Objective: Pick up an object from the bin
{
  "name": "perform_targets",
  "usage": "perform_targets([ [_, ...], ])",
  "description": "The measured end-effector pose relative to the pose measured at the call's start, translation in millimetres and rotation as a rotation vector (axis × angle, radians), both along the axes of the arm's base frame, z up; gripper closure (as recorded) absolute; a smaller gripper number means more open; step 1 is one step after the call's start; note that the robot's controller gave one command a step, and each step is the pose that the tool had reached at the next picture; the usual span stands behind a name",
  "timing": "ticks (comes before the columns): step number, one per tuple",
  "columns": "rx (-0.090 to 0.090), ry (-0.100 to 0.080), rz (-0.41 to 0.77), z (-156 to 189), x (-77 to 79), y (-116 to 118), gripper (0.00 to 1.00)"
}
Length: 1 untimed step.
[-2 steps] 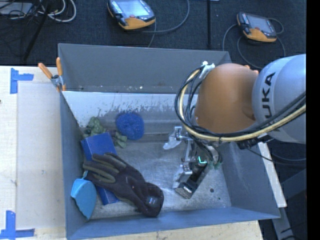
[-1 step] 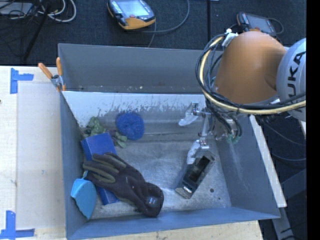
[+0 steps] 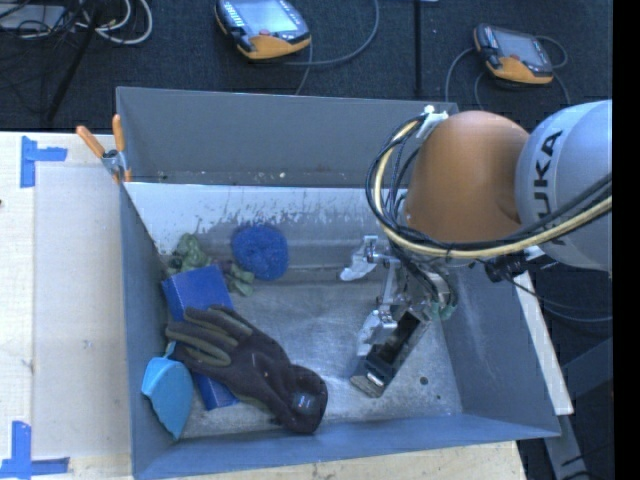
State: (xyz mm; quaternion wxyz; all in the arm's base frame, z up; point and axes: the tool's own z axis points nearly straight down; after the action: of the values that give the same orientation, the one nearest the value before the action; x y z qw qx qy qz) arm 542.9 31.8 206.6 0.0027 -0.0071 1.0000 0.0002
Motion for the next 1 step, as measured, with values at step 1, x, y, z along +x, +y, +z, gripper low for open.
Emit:
perform_targets([
  [1, 0.001, 0.005, 0.049, -59.0, -33.4, -44.7, 0.0],
])
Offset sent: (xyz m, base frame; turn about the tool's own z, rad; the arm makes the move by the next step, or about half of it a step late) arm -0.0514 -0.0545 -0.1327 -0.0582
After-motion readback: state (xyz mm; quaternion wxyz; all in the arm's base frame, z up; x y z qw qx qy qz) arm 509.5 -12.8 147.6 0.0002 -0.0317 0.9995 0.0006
